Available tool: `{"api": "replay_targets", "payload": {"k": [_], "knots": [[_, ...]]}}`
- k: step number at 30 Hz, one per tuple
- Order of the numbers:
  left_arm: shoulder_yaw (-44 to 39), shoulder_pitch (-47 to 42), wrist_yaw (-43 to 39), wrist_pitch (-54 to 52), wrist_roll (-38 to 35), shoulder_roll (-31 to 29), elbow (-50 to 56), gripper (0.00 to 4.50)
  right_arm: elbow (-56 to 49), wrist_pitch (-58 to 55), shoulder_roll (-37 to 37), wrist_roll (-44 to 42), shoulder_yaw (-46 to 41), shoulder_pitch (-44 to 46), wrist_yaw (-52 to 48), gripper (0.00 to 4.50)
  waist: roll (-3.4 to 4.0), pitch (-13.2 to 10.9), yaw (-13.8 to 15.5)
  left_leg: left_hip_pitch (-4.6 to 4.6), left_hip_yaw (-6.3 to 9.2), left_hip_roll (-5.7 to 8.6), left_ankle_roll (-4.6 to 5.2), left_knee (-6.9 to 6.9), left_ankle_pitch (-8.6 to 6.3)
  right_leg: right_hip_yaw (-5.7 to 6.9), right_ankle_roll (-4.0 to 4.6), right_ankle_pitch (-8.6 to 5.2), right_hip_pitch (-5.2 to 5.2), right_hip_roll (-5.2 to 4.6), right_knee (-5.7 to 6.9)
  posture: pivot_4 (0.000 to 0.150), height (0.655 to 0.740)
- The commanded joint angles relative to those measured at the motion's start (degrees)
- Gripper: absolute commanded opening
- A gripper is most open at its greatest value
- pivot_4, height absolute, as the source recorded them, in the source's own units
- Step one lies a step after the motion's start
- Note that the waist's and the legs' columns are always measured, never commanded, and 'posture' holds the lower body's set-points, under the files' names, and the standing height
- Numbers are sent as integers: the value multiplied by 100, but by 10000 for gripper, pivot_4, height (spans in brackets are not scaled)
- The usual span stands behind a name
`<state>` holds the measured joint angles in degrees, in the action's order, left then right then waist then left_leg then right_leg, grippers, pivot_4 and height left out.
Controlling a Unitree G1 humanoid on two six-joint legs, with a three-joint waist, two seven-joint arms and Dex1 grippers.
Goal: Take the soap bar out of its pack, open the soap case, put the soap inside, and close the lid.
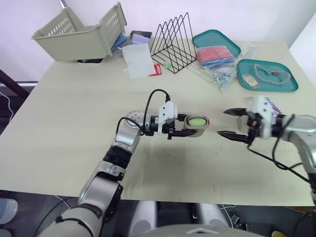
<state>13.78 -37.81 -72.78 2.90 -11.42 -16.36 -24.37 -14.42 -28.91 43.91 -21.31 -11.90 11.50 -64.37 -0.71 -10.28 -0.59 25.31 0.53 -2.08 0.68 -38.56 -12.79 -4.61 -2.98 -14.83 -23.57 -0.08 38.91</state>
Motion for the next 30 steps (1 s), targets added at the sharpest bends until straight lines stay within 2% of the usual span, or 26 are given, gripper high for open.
{"api": "replay_targets", "payload": {"k": [1, 6, 9, 14, 19, 21, 25, 27, 29, 30], "knots": [[-152, 7, -16, 186, -131, -13, 114, 19548, -394, 377, -136, -352, -1331, -1034, 222, 44549, 0, 1, 24, -3, 3, 0, 0, 0, 0, 2, 0, 0, 5, 0, -1, 1500, 7400], [-247, 73, 64, 205, -188, -10, 171, 19548, -238, 1153, -752, -329, -2881, -2994, 488, 44549, 4, 5, 17, -17, -12, 1, 0, 4, 0, -11, -1, -1, 11, 0, 0, 1500, 7400], [-289, 150, 69, 156, -245, 4, 283, 19548, -121, 1554, -1077, -348, -3294, -3686, 621, 44549, 4, 5, -37, -58, -16, -1, 0, 13, -1, -16, -12, -10, 41, 3, -4, 1500, 7400], [-303, 324, 24, 31, -327, -71, 599, 19548, -241, 1716, -1302, -530, -3435, -4156, 852, 44549, 7, 7, -189, -81, -36, -4, 0, 12, 0, -43, -24, -16, 42, 8, 0, 1500, 7400], [-319, 427, 67, -187, -413, -126, 901, 19548, -511, 1532, -1314, -658, -3396, -4386, 1122, 44549, 12, 10, -168, -85, -38, -4, 0, 20, -1, -54, -21, -16, 42, 14, 1, 1500, 7400], [-311, 446, 63, -224, -421, -158, 943, 19548, -786, 1052, -1223, -913, -3417, -4466, 1310, 44549, 12, 10, -154, -80, -36, -3, -1, 20, -1, -54, -20, -15, 42, 14, -4, 1500, 7400], [-265, 454, -1, -250, -410, -195, 945, 19548, -1563, -750, -690, -1938, -3720, -4502, 2005, 44549, 12, 9, -146, -77, -41, 0, 0, 16, -1, -60, -20, -15, 41, 7, -4, 1500, 7400], [-227, 467, -25, -220, -392, -186, 947, 19548, -1985, -2204, -11, -2327, -3839, -4504, 2520, 44549, 12, 10, -158, -79, -48, 0, 0, 15, -1, -66, -19, -14, 41, 4, -4, 1500, 7400], [-211, 465, -30, -219, -393, -161, 950, 19548, -2376, -2879, 455, -2484, -3870, -4381, 2848, 44549, 10, 10, -158, -82, -53, -2, 0, 15, -1, -72, -15, -12, 41, 4, -3, 1500, 7400], [-206, 453, -25, -220, -392, -138, 940, 19548, -2361, -3299, 719, -3000, -3892, -4075, 2948, 44549, 7, 10, -158, -80, -47, -2, 0, 17, -1, -66, -15, -12, 40, 8, -4, 1500, 7400]]}}
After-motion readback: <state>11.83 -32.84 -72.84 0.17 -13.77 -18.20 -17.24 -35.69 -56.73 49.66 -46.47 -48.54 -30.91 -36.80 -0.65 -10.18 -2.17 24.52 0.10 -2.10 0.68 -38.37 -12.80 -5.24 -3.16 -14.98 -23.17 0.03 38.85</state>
